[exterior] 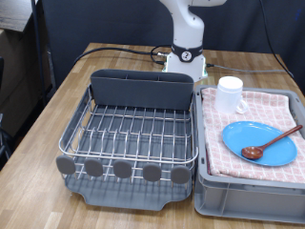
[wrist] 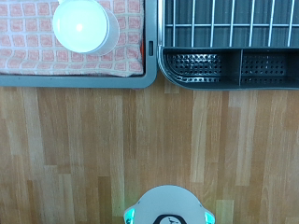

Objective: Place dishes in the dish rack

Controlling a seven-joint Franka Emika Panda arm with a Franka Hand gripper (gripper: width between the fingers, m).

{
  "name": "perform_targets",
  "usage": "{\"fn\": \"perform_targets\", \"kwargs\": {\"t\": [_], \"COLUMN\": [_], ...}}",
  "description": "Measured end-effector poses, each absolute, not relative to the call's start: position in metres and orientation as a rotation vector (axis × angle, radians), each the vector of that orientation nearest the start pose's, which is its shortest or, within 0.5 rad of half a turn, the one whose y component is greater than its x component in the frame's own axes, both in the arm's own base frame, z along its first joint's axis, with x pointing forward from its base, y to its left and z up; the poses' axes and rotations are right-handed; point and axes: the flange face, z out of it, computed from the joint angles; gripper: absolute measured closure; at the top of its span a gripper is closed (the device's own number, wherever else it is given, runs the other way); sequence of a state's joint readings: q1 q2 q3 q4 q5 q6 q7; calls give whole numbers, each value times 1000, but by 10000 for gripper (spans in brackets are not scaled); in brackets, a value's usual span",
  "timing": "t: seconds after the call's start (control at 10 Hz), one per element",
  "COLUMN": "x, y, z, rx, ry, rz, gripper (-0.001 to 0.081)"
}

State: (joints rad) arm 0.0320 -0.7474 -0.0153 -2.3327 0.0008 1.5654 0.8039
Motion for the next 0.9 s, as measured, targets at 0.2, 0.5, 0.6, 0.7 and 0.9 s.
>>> {"fn": "perform_targets", "kwargs": {"t": [0.2, 0.5, 0.6, 0.7, 0.9], "x": [332, 367, 377, 384, 395], "y": [24, 62, 76, 91, 121], "z": [587, 575, 569, 563, 551], "rx": [-2876, -2780, -2736, -2693, -2633], "ry": [1304, 1465, 1521, 1574, 1657], "rz": [61, 32, 2, -20, -15], "gripper": [3, 3, 3, 3, 3]}}
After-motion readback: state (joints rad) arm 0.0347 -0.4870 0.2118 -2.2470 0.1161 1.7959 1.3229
